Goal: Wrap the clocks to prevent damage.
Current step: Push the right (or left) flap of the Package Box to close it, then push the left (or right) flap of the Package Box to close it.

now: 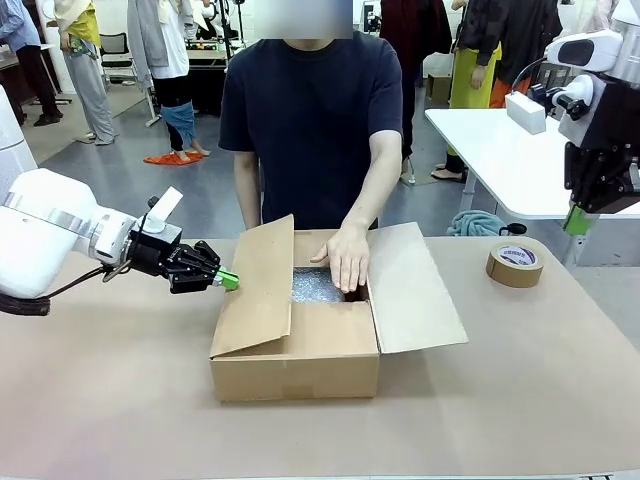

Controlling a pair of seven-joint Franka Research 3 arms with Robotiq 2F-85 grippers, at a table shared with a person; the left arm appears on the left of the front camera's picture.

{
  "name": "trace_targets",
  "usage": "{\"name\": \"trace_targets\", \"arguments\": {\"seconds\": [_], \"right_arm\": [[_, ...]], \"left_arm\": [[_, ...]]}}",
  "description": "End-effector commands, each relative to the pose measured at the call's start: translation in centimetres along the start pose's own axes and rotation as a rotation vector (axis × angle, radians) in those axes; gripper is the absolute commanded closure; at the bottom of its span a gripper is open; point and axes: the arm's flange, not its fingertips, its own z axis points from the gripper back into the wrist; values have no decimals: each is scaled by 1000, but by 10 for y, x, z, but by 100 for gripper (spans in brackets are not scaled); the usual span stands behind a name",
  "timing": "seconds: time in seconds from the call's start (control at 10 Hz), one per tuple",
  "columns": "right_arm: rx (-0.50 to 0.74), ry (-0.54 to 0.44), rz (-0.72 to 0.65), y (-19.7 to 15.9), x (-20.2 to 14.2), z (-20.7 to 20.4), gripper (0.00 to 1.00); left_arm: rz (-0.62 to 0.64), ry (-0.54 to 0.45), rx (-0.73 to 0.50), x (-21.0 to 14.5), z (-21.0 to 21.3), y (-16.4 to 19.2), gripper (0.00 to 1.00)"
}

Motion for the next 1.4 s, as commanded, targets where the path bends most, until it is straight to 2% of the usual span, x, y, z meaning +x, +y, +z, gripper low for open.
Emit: {"name": "trace_targets", "arguments": {"seconds": [0.0, 1.3], "right_arm": [[0, -20, -11, -1, 2, 0, 99], [0, -20, -11, -1, 2, 0, 99]], "left_arm": [[2, 0, -10, -2, -6, 0, 100], [2, 0, -10, -2, -6, 0, 100]]}}
